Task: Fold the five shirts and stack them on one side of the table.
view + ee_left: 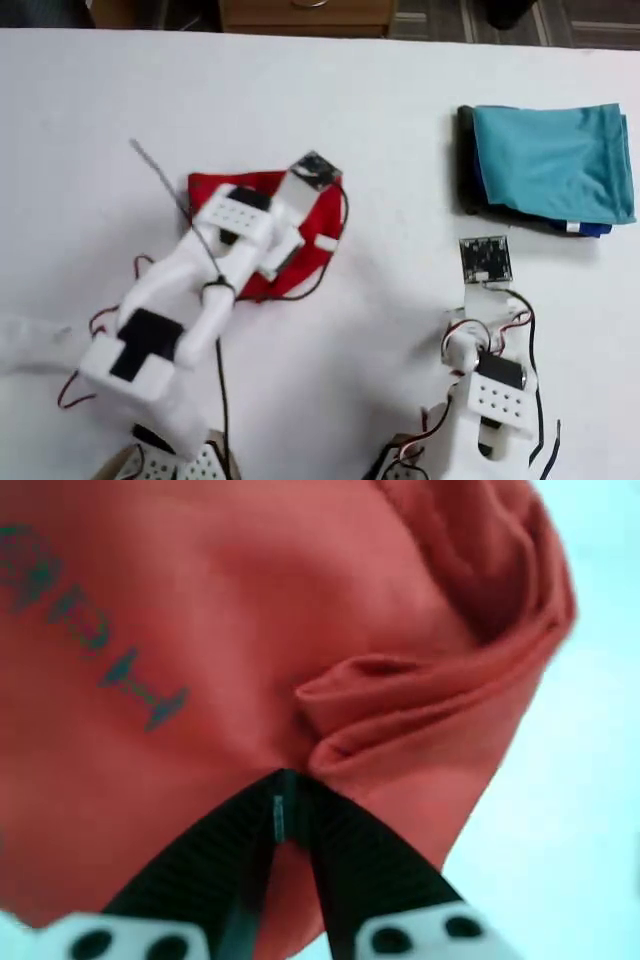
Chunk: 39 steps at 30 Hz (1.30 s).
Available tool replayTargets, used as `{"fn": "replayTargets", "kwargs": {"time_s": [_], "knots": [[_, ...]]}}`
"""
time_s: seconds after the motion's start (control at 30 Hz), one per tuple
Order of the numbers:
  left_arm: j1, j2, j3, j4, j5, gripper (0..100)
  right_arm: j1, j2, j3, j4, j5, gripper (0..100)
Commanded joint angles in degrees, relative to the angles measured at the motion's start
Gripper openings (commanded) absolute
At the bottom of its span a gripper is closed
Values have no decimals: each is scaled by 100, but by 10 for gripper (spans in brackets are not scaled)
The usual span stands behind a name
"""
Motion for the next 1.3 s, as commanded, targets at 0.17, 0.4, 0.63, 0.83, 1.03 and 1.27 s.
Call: {"fn": "replayTargets", "kwargs": {"time_s": [0.17, 0.4, 0.63, 0.83, 1.03, 1.27], "knots": [[527, 88, -1851, 1934, -26, 25, 13, -154, -35, -101, -53, 176], [1231, 123, -2448, 3007, -70, 25, 13, -154, -35, -101, -53, 176], [404, 149, -2422, 1688, -26, 25, 13, -154, -35, -101, -44, 176], [-448, 149, -1895, 800, -26, 25, 13, -154, -35, -101, -44, 176], [-1477, 149, -1341, -26, -26, 25, 13, -154, -35, -75, -44, 176], [-1679, 158, -1253, -396, -26, 25, 13, -110, -325, 365, -35, 176]]}}
